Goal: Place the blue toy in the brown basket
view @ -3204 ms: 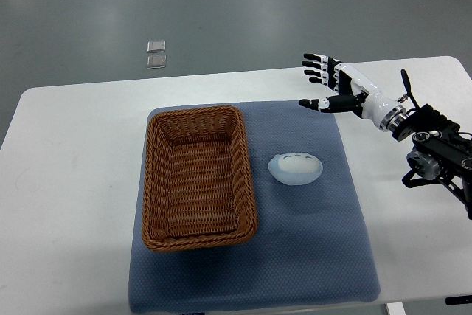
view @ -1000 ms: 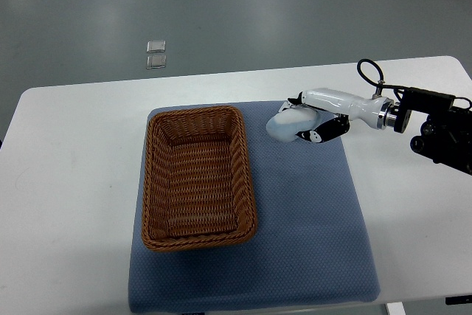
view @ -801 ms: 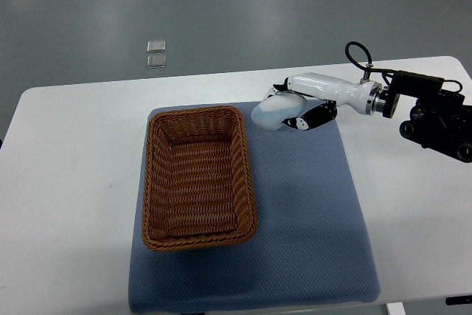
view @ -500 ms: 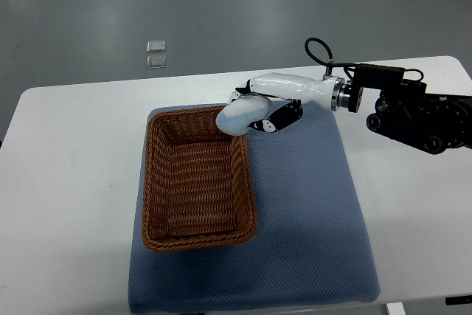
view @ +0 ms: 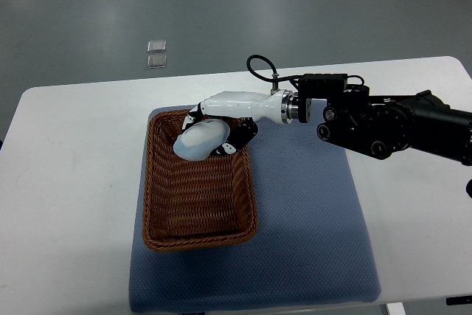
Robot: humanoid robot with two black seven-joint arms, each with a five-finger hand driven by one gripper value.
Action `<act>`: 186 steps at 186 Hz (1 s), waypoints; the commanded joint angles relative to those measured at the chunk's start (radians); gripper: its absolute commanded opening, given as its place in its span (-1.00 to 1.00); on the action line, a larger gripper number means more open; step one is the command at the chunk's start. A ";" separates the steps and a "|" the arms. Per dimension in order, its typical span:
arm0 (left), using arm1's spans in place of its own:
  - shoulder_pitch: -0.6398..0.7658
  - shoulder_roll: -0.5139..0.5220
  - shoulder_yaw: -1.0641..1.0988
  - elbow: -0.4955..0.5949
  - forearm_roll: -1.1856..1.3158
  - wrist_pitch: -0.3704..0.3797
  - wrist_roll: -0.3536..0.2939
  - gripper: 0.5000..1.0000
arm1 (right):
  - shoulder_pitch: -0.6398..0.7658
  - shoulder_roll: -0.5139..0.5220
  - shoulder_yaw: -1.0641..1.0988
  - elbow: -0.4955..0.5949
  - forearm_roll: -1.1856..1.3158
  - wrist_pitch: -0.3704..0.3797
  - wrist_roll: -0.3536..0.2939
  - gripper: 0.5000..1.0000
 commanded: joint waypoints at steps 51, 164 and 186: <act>0.000 0.000 0.001 0.000 0.000 0.000 0.000 1.00 | -0.039 -0.056 0.026 -0.002 0.019 -0.010 -0.002 0.42; 0.000 0.000 0.003 0.001 0.000 0.000 0.000 1.00 | -0.461 -0.179 0.628 -0.001 0.506 0.019 -0.043 0.42; 0.000 0.000 0.004 0.001 0.000 0.000 0.000 1.00 | -0.532 -0.162 0.722 0.010 0.606 0.023 -0.054 0.42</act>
